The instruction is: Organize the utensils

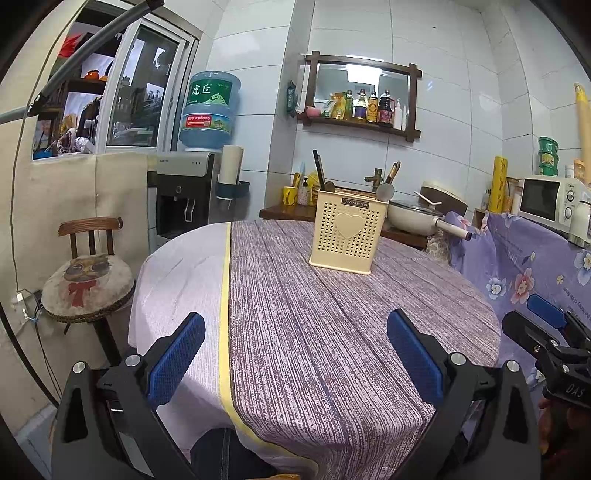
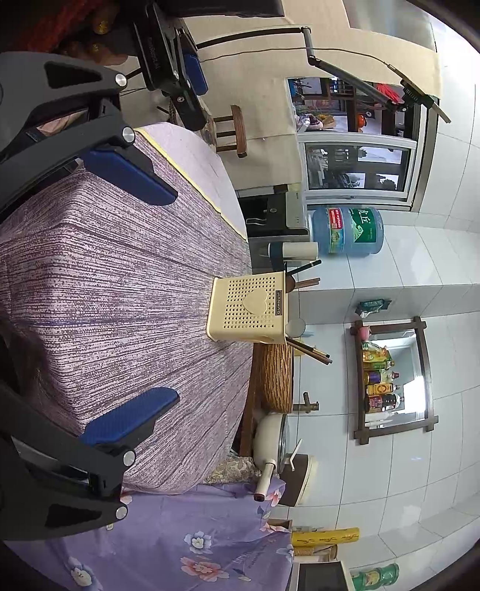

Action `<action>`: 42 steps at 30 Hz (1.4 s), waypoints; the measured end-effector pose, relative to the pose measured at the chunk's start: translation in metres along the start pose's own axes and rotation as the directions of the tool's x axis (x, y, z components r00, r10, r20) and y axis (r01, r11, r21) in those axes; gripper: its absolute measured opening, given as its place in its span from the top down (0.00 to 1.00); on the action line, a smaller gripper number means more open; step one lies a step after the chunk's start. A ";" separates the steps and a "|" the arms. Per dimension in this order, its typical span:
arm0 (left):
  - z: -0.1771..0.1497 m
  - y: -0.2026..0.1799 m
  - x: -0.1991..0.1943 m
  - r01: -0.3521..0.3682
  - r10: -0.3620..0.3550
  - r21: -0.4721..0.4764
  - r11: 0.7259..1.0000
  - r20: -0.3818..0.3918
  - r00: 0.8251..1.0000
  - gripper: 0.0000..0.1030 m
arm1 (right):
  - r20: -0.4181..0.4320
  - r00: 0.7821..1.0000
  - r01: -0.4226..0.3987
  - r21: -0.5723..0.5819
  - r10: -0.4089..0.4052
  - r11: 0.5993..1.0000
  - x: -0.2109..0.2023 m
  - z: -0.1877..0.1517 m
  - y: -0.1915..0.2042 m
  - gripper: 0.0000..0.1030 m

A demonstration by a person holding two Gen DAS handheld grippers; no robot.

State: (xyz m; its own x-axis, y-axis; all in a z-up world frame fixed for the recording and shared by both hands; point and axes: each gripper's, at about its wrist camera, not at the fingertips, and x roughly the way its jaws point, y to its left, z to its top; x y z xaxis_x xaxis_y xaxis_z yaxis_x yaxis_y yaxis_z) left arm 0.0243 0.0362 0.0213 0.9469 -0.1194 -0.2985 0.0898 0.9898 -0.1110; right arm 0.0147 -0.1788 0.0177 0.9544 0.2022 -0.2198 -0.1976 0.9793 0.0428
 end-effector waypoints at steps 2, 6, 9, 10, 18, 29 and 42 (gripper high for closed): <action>0.000 0.000 0.000 0.001 -0.001 0.002 1.000 -0.001 1.000 0.05 | -0.002 1.000 0.000 0.001 0.000 1.000 0.001 -0.001 0.000 0.05; -0.001 0.000 0.001 0.001 -0.001 0.002 1.000 -0.004 1.000 0.05 | -0.004 1.000 -0.001 0.002 0.001 1.000 0.001 -0.002 0.001 0.05; -0.001 0.000 0.001 0.000 0.000 0.002 1.000 -0.004 1.000 0.05 | -0.008 1.000 -0.002 0.003 0.002 1.000 0.002 -0.003 0.001 0.05; -0.001 0.000 0.001 0.000 0.000 0.002 1.000 -0.004 1.000 0.05 | -0.008 1.000 -0.002 0.003 0.002 1.000 0.003 -0.003 0.001 0.05; -0.002 0.000 0.002 0.000 0.000 0.003 1.000 -0.005 1.000 0.05 | -0.010 1.000 -0.002 0.006 0.002 1.000 0.003 -0.003 0.001 0.05; -0.004 0.001 0.003 -0.001 0.001 0.005 1.000 -0.008 1.000 0.05 | -0.014 1.000 -0.004 0.011 0.004 1.000 0.004 -0.005 0.002 0.05; -0.007 0.000 0.004 0.001 -0.001 0.011 1.000 -0.010 1.000 0.05 | -0.013 1.000 -0.004 0.014 0.004 1.000 0.004 -0.008 0.000 0.05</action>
State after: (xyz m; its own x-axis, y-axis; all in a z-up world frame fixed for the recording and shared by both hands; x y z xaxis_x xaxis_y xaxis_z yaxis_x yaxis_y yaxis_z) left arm 0.0260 0.0350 0.0139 0.9438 -0.1208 -0.3077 0.0940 0.9905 -0.1005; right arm 0.0165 -0.1782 0.0093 0.9505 0.2058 -0.2326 -0.1978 0.9786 0.0576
